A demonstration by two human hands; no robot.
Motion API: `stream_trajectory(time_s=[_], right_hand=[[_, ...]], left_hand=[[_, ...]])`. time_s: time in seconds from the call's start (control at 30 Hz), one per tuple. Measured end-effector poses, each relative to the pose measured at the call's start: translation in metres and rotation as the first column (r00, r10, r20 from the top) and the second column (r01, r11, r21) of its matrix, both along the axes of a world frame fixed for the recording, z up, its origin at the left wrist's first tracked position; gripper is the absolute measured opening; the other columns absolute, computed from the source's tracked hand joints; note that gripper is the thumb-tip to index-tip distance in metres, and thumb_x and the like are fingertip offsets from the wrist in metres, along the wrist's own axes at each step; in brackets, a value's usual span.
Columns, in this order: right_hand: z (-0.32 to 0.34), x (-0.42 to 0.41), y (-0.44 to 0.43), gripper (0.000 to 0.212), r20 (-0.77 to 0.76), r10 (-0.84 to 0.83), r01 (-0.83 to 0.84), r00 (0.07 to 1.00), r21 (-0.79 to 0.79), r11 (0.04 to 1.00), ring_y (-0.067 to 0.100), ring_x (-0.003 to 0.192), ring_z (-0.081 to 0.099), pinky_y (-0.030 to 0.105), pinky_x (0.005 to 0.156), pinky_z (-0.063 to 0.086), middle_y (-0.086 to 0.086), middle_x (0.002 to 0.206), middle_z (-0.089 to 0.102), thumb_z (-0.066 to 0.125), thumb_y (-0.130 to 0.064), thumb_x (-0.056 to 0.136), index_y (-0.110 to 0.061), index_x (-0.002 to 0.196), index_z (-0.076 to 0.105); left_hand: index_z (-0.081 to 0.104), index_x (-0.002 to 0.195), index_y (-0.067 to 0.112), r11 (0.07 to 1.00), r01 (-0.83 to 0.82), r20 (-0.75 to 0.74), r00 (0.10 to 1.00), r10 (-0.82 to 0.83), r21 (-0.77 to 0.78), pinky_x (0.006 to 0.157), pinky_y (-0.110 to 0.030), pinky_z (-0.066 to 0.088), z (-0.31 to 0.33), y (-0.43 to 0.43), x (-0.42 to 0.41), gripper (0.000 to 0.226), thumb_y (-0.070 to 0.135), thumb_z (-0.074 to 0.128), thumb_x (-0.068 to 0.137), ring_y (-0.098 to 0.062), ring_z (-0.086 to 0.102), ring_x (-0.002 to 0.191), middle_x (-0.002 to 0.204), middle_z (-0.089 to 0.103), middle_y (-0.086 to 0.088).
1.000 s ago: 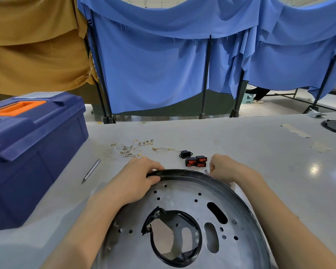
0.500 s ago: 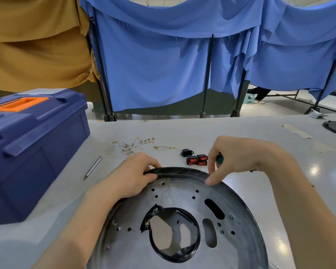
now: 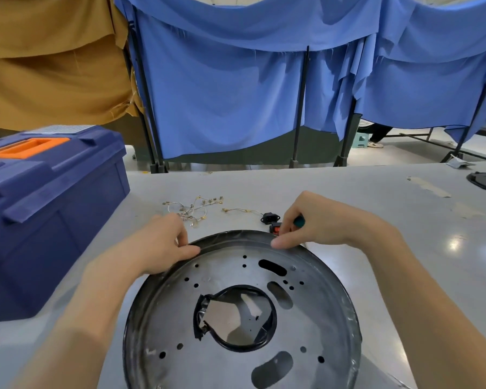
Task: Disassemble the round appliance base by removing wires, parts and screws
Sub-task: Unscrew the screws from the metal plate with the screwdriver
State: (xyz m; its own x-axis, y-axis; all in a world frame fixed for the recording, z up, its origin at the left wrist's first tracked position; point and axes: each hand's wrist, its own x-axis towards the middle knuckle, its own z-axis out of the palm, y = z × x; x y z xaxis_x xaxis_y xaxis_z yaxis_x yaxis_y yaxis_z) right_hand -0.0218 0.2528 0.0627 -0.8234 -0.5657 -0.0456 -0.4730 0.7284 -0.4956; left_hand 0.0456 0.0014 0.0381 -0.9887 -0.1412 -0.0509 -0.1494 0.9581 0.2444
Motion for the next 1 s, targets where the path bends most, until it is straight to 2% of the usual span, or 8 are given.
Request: stream_trajectory(time_s=[0.1,0.2,0.4,0.57,0.63,0.73,0.83,1.0], right_hand=[[0.011,0.002,0.013,0.025,0.028,-0.041,0.035,0.999,0.185,0.982,0.002,0.041,0.044,0.017,0.048,0.035,-0.016,0.045,0.052,0.085,-0.040,0.068,-0.018,0.074,0.075],[0.010,0.004,0.010,0.016,0.072,-0.047,0.026,0.996,0.267,0.963,0.014,0.046,0.040,0.022,0.044,0.032,-0.004,0.055,0.052,0.083,-0.025,0.071,-0.017,0.068,0.070],[-0.002,-0.002,-0.002,0.012,0.022,-0.043,0.040,0.999,0.105,0.994,0.017,0.061,0.046,0.028,0.059,0.041,0.002,0.068,0.056,0.077,-0.016,0.080,-0.014,0.071,0.069],[-0.002,-0.002,-0.005,0.024,-0.064,-0.031,0.033,0.997,0.034,0.999,0.007,0.061,0.047,0.019,0.057,0.036,-0.009,0.066,0.053,0.078,-0.033,0.078,-0.010,0.084,0.075],[0.003,-0.001,0.002,0.025,-0.036,-0.033,0.036,0.999,0.106,0.994,0.009,0.059,0.048,0.020,0.056,0.038,-0.009,0.066,0.054,0.083,-0.034,0.072,-0.013,0.084,0.075],[0.003,0.000,0.004,0.014,-0.035,-0.042,0.047,0.999,0.174,0.984,0.014,0.058,0.048,0.024,0.054,0.041,-0.004,0.066,0.054,0.082,-0.016,0.072,-0.012,0.082,0.073],[-0.001,-0.002,0.000,0.011,-0.038,-0.055,0.059,0.998,0.147,0.987,0.020,0.067,0.051,0.030,0.062,0.045,0.002,0.074,0.057,0.079,-0.010,0.075,-0.010,0.084,0.072],[-0.005,-0.006,-0.003,0.009,-0.045,-0.041,0.045,0.998,0.089,0.995,0.018,0.071,0.055,0.030,0.066,0.049,0.004,0.079,0.063,0.078,-0.011,0.078,-0.011,0.083,0.070]], left_hand=[[0.073,0.083,0.013,1.000,0.018,0.015,1.000,-0.018,-0.025,0.064,-0.025,0.043,0.003,-0.006,0.001,0.023,0.036,0.068,0.087,-0.016,0.056,0.071,0.071,0.063,0.001],[0.063,0.122,0.036,0.986,0.106,-0.046,0.994,-0.101,0.128,0.087,-0.026,0.044,-0.001,0.003,0.000,0.036,0.035,0.069,0.086,-0.012,0.056,0.092,0.097,0.065,0.007],[0.073,0.089,0.024,0.983,0.081,-0.226,0.973,-0.043,0.163,0.071,-0.026,0.048,-0.010,0.005,-0.010,0.015,0.038,0.073,0.082,-0.004,0.057,0.074,0.076,0.064,0.009],[0.058,0.057,0.013,0.998,-0.052,-0.105,0.993,0.049,-0.027,0.056,-0.027,0.043,-0.006,-0.005,-0.008,0.043,0.046,0.073,0.080,-0.016,0.054,0.060,0.060,0.058,0.002],[0.070,0.081,0.021,0.999,-0.035,-0.071,0.997,0.034,-0.013,0.064,-0.026,0.045,-0.004,-0.007,-0.006,0.030,0.051,0.073,0.078,-0.016,0.058,0.069,0.071,0.067,0.004],[0.048,0.135,0.040,0.969,0.130,-0.112,0.988,-0.108,0.212,0.092,-0.028,0.044,-0.005,0.005,-0.004,0.055,0.037,0.071,0.085,-0.012,0.060,0.097,0.114,0.065,0.009],[0.057,0.130,0.039,0.939,0.254,-0.219,0.954,-0.205,0.232,0.095,-0.024,0.040,-0.012,0.017,-0.007,0.046,0.026,0.069,0.088,-0.009,0.055,0.101,0.120,0.063,0.011],[0.062,0.122,0.043,0.964,0.227,-0.252,0.949,-0.188,0.136,0.083,-0.026,0.042,-0.015,0.013,-0.010,0.041,0.029,0.073,0.085,0.000,0.051,0.077,0.094,0.059,0.017]])
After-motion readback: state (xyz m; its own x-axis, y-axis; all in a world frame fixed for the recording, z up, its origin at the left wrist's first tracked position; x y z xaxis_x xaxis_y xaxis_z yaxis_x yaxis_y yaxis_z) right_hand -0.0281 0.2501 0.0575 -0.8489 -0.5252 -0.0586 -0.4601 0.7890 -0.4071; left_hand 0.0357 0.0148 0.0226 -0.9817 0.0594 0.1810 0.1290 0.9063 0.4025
